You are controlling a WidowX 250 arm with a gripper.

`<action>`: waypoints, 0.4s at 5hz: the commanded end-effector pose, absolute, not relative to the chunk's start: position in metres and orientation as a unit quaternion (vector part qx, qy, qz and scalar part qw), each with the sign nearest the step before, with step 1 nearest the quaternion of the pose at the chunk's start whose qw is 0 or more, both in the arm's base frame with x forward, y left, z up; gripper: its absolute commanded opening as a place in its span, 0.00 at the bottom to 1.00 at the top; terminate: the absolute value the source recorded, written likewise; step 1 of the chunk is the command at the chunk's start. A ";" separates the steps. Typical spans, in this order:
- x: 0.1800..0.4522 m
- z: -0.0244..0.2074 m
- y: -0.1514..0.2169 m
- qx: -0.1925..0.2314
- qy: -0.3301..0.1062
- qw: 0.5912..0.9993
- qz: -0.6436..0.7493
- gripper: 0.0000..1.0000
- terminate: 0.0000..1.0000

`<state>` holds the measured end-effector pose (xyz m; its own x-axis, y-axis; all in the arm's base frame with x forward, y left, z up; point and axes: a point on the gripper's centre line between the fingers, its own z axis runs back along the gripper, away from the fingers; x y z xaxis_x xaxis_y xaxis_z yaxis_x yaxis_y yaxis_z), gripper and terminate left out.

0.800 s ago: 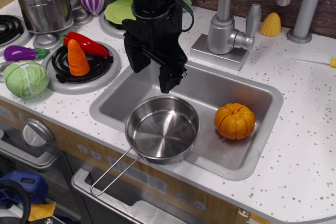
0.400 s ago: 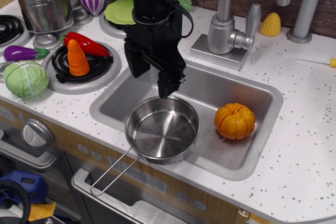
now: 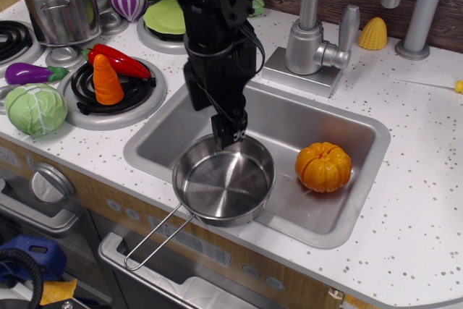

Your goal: Put pan in sink

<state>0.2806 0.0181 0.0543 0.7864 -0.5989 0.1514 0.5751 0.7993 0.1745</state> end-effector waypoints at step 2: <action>0.284 0.033 0.027 0.040 -0.127 0.923 -0.360 1.00 0.00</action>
<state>0.2813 0.0257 0.0208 0.7072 -0.6775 0.2021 0.6633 0.7348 0.1421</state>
